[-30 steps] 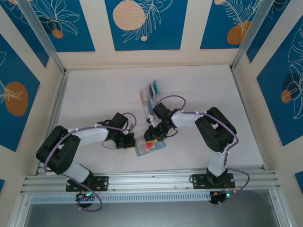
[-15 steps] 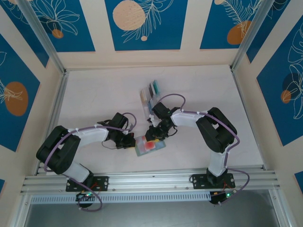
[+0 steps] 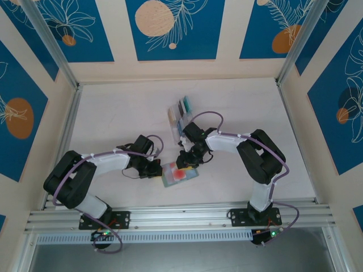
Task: Put the credit cards into the card holder
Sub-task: Insert the credit card into the card slot.
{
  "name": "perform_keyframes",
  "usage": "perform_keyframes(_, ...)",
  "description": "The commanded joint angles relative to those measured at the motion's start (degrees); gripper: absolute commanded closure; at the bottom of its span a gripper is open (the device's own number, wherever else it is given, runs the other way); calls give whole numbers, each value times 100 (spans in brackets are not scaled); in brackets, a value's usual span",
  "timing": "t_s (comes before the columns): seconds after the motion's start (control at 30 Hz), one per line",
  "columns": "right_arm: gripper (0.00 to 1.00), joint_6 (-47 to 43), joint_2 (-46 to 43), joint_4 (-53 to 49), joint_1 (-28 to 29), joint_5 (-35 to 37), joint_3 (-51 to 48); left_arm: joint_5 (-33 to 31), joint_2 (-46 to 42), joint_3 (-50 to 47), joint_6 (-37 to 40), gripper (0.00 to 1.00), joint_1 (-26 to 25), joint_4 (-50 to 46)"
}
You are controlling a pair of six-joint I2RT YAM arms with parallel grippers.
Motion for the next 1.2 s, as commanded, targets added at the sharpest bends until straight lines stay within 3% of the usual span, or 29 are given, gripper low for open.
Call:
perform_keyframes(0.0,69,-74,-2,-107,62,-89,130,-193,368,-219,-4,100,-122,186)
perform_keyframes(0.6,83,-152,186,-414,345,242,543,-189,337,-250,-2,100,-117,203)
perform_keyframes(1.17,80,172,240,-86,647,52,486,-168,299,-197,-1,100,-116,210)
